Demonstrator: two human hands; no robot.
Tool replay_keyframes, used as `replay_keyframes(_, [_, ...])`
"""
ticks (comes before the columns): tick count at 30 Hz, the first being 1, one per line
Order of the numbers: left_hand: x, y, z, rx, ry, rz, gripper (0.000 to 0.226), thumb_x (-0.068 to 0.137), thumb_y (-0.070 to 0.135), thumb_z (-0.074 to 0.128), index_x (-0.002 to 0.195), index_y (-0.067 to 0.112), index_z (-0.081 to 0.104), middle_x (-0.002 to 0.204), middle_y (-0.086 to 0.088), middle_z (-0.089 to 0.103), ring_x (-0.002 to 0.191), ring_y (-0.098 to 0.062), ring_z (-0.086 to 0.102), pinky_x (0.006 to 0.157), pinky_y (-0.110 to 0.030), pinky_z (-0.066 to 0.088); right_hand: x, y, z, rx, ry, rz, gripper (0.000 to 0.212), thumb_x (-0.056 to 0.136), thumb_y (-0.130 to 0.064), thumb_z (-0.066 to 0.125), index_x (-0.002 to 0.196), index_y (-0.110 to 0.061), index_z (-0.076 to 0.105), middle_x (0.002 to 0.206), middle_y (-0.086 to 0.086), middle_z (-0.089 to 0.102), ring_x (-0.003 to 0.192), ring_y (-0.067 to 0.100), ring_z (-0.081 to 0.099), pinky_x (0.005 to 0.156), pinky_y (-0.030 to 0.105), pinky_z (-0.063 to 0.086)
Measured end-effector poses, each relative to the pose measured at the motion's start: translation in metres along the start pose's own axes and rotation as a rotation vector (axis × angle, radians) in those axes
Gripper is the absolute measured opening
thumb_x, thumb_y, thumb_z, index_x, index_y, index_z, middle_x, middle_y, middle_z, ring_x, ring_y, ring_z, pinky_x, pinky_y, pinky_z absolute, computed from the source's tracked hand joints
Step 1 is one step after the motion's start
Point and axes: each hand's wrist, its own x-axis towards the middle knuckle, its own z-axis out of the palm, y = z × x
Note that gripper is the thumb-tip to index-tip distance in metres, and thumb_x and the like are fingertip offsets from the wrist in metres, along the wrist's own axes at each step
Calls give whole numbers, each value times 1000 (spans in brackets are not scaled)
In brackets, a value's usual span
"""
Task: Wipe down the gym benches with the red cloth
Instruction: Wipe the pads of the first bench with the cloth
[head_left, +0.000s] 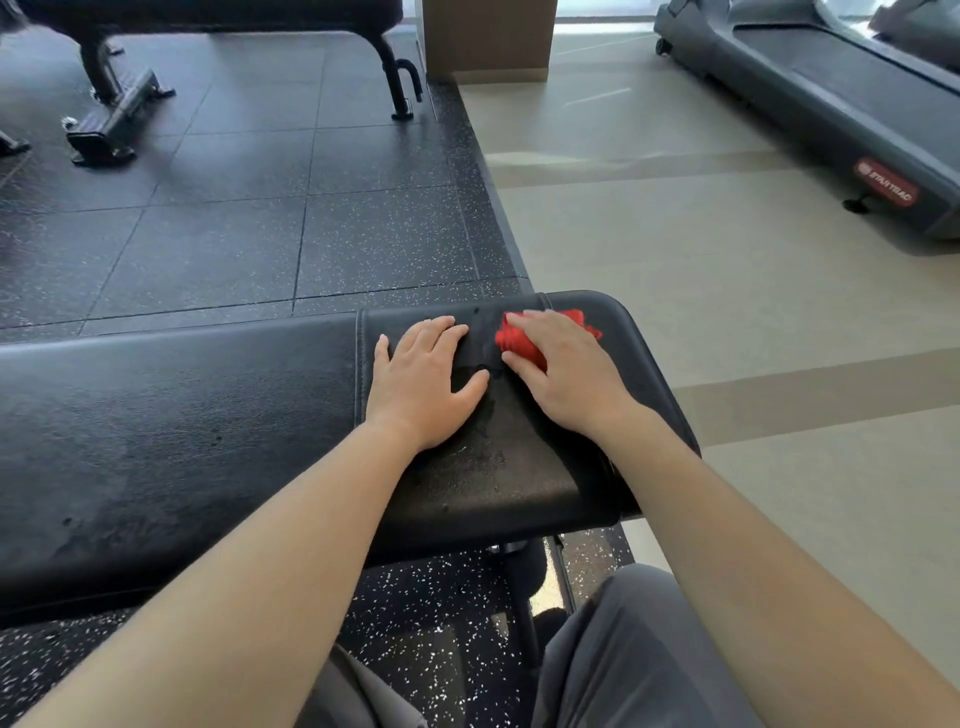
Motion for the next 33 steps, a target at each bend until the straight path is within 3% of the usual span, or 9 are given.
replay_keyframes(5, [-6,-27,-14,-10,-47,155,52,94,44,43,143,27,37,151,6,30,140,-14,25,117,-41,16,-22,-11,4,-66,-21,-45,46,94,-36,50,137,-20,45,142,1,45,134,19,34,110,34,21])
replay_keyframes(10, [-15,-34,-12,-5,18,140,49,94,40,41,142,32,37,151,10,31,139,-11,26,116,-33,14,26,-15,23,-51,-9,-23,45,93,-37,51,134,-18,47,139,3,47,132,21,38,110,39,27])
replay_keyframes(15, [-11,-37,-11,9,20,100,55,93,45,41,144,27,32,152,11,27,141,-10,22,117,-32,9,58,-20,29,-45,-23,13,46,94,-37,49,136,-18,44,141,4,46,132,22,37,111,40,26])
replay_keyframes(22, [-10,-38,-8,48,1,60,64,92,49,39,148,23,22,156,10,18,144,-7,11,119,-35,5,1,-17,33,3,42,-66,47,92,-34,54,136,-19,46,141,2,47,134,22,37,112,41,26])
replay_keyframes(33, [-10,-37,-10,50,4,62,64,92,49,40,147,23,25,155,9,21,143,-9,14,119,-35,6,72,-24,35,-38,13,51,40,94,-36,48,130,-19,49,133,2,53,126,23,43,105,40,31])
